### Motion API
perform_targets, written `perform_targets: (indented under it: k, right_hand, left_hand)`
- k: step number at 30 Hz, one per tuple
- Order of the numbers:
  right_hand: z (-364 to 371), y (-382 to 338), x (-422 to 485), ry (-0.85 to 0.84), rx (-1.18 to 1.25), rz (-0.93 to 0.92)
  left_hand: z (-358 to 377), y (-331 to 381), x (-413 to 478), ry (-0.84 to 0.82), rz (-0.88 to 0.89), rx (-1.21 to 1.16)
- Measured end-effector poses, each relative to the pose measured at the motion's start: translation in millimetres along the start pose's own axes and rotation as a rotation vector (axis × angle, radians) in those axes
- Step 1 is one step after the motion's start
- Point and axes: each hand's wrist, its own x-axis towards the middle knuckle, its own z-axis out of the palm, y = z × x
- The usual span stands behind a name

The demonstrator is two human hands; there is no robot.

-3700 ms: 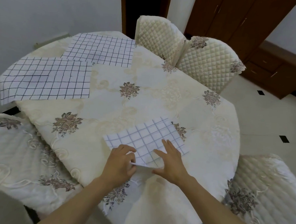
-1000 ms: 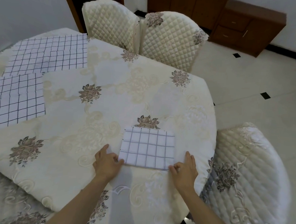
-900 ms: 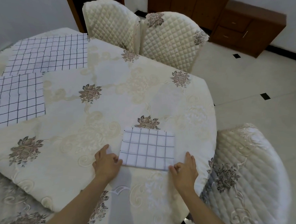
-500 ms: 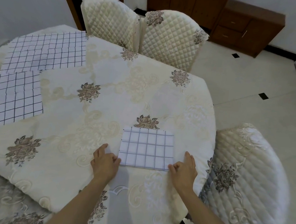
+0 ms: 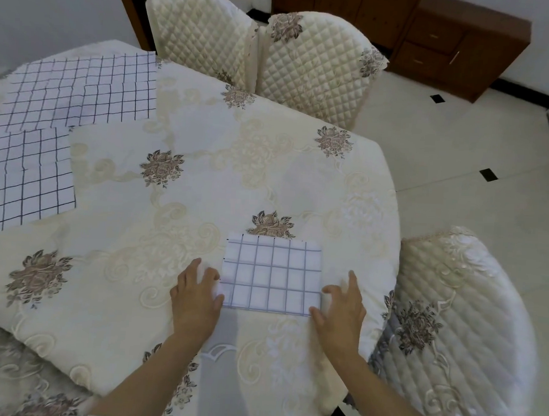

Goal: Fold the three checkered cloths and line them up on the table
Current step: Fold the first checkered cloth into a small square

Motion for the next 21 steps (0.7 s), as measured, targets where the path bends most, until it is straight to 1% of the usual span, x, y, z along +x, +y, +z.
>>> perform_targets:
  k: [3,6,9,12,14,17,21]
  right_hand:
    - [5.7,-6.9,6.3,-0.086,-0.116,-0.212]
    - [15.3,-17.1,9.3,-0.130,-0.188,-0.276]
    - [27.2,-29.2,7.3,-0.120,-0.244,-0.268]
    - [37.5,-41.5,4.2,-0.119,-0.262,-0.213]
    - [40.2,-42.1,2.7,-0.126,-0.274,-0.191]
    - [35.4,-29.0,3.7,-0.108,-0.306,-0.211]
    - [23.6,-5.6,5.4,-0.120,-0.317,-0.195]
  left_hand:
    - [7.2,5.9,1.7,0.015,0.171,0.092]
    - [10.3,20.6,0.1,0.032,0.216,0.168]
    - [14.9,39.0,-3.8,-0.010,0.165,0.228]
    - [17.8,46.6,-5.9,-0.030,0.138,0.251]
    - [17.7,41.1,-5.3,-0.026,0.141,0.243]
    - [16.4,22.8,-3.8,-0.023,0.152,0.241]
    - [11.9,0.7,-3.2,-0.034,0.116,0.282]
